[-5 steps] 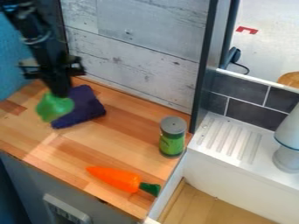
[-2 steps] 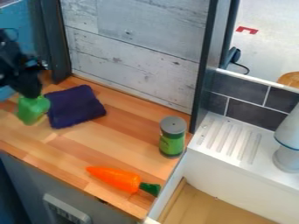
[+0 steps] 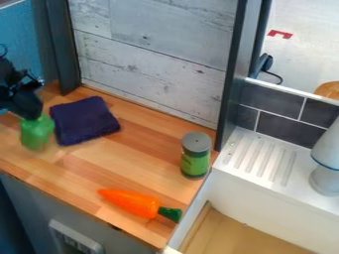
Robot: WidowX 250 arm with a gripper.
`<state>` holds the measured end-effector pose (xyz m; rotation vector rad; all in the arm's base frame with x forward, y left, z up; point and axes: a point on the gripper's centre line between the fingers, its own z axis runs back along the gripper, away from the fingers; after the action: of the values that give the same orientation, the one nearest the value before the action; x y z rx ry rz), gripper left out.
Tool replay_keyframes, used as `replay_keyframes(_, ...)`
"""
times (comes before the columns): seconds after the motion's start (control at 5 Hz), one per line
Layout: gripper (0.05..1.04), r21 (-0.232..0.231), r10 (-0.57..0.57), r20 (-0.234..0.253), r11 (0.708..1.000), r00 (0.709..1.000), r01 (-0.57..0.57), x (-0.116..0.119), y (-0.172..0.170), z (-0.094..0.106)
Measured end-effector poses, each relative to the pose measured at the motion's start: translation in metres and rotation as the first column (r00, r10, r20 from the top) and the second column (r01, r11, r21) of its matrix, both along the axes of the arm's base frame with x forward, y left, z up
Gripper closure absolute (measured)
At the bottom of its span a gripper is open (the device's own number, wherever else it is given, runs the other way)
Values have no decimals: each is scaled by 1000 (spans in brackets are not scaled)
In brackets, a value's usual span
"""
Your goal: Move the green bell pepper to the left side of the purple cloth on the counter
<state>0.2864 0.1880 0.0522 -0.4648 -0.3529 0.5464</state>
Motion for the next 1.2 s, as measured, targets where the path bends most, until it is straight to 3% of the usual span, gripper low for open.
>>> replay_keyframes(0.6,984,-76,48,-5,996,999,-48,8,9,-7)
replay_keyframes(1.2,984,-98,53,-10,994,999,-54,11,13,-6)
